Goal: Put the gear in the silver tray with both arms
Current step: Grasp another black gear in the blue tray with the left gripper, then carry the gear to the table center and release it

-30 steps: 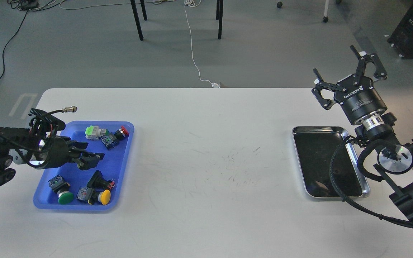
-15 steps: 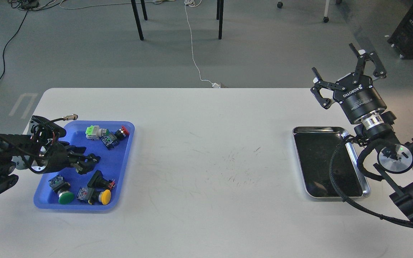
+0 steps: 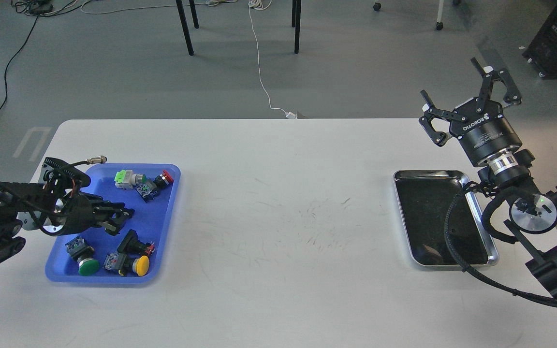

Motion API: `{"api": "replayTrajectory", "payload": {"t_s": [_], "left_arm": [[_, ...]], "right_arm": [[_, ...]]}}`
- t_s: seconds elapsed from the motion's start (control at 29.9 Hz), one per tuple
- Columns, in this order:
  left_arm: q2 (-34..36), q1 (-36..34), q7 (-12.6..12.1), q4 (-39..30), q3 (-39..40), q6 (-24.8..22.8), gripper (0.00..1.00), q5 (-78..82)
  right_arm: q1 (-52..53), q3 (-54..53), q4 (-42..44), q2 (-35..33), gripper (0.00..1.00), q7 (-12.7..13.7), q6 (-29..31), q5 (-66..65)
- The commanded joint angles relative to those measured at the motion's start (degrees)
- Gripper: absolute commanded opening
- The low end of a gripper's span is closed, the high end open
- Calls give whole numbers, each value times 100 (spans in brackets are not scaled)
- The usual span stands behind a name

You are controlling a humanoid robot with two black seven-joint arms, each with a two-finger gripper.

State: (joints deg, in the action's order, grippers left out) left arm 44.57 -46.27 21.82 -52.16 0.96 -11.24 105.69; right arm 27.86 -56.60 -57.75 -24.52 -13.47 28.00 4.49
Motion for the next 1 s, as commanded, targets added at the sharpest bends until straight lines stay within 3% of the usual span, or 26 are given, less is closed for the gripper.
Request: {"api": "replayTrajectory", "payload": {"t_s": [0.0,0.17,0.33,0.47,0.77,0.97], "left_arm": [[86,-57,33,-31,18,-1,22,-13],[542,-171,15,-662,62,-36,20,-13],[1062,-830,6,-1611,106,-220,20,-39],[1001,-1208,-37,-2113,115,-247,20,-101],[-965,-1490,-397,-2184,106,-194,20,-57],[-2328,-1394,-723,-1719,27,-194,20,-22]], "right_arm": [[0,0,0,-1,97,2,0,0],[9,-26,0,-27,97,2,0,8],[9,-53,-52,-132,97,2,0,8],[-9,-53,-158,-299,97,2,0,8],[-88,18,-474,-871,97,2,0,8],[315,166,-545,-836,97,11,0,0]]}}
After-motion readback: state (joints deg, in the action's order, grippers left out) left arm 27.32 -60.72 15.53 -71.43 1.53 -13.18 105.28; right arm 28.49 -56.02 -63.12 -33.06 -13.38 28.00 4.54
